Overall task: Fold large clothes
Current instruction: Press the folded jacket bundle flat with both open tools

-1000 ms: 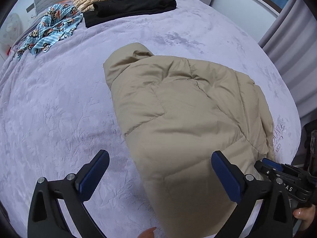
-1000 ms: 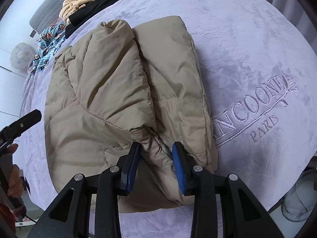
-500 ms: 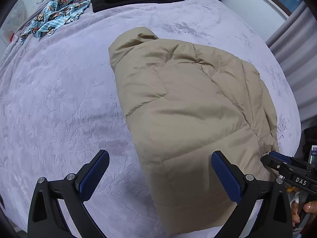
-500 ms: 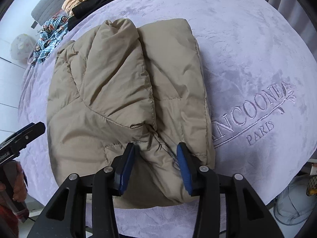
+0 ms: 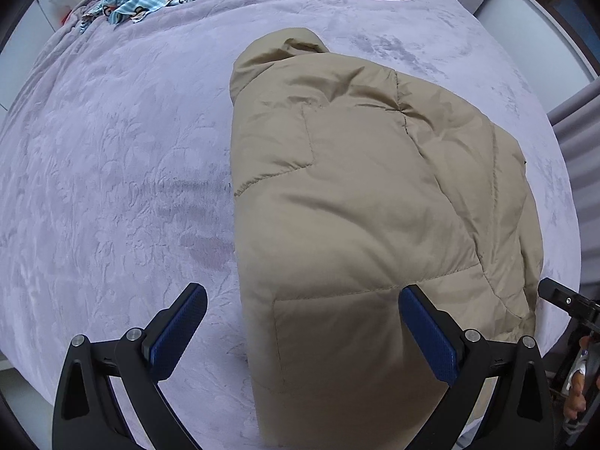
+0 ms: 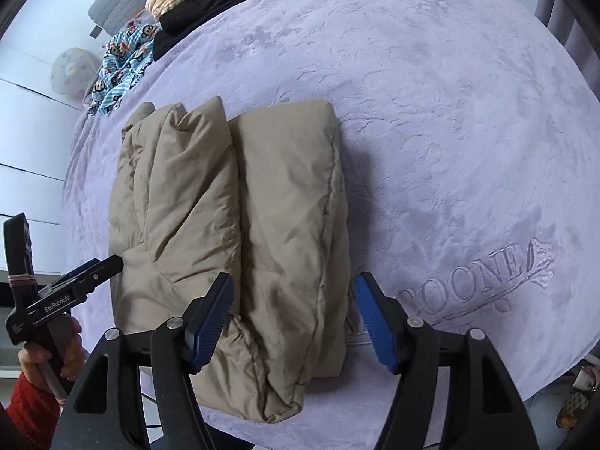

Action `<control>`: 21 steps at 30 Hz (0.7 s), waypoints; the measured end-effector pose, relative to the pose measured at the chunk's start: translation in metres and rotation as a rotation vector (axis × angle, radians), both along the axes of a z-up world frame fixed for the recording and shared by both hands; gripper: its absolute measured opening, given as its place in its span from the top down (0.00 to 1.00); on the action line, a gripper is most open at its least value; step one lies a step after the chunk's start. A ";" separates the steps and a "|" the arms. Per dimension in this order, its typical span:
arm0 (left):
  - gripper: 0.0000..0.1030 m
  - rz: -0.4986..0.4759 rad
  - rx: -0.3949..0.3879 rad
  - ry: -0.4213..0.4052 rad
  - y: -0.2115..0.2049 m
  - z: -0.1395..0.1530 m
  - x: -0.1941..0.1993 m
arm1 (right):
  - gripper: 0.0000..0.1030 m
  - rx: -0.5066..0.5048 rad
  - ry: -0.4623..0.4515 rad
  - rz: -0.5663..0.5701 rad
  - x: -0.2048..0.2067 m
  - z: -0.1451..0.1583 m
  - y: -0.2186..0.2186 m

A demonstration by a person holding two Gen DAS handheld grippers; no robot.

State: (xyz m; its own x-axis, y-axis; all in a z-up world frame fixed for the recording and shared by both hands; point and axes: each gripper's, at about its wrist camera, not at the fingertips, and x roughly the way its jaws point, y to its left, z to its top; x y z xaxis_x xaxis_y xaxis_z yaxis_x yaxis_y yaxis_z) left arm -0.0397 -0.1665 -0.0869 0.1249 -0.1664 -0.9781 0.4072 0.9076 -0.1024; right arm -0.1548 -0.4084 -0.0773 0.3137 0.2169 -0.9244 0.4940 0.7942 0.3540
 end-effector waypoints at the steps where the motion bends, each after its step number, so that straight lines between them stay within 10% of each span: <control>1: 0.00 0.001 0.002 0.002 -0.001 -0.001 0.000 | 0.31 0.012 0.002 -0.008 0.000 -0.003 -0.006; 17: 0.00 -0.029 -0.052 0.050 -0.007 -0.005 0.016 | 0.18 0.167 -0.023 -0.090 0.004 -0.036 -0.037; 21: 0.00 -0.024 -0.061 0.051 -0.009 -0.006 0.019 | 0.00 0.214 -0.057 -0.095 0.007 -0.039 -0.040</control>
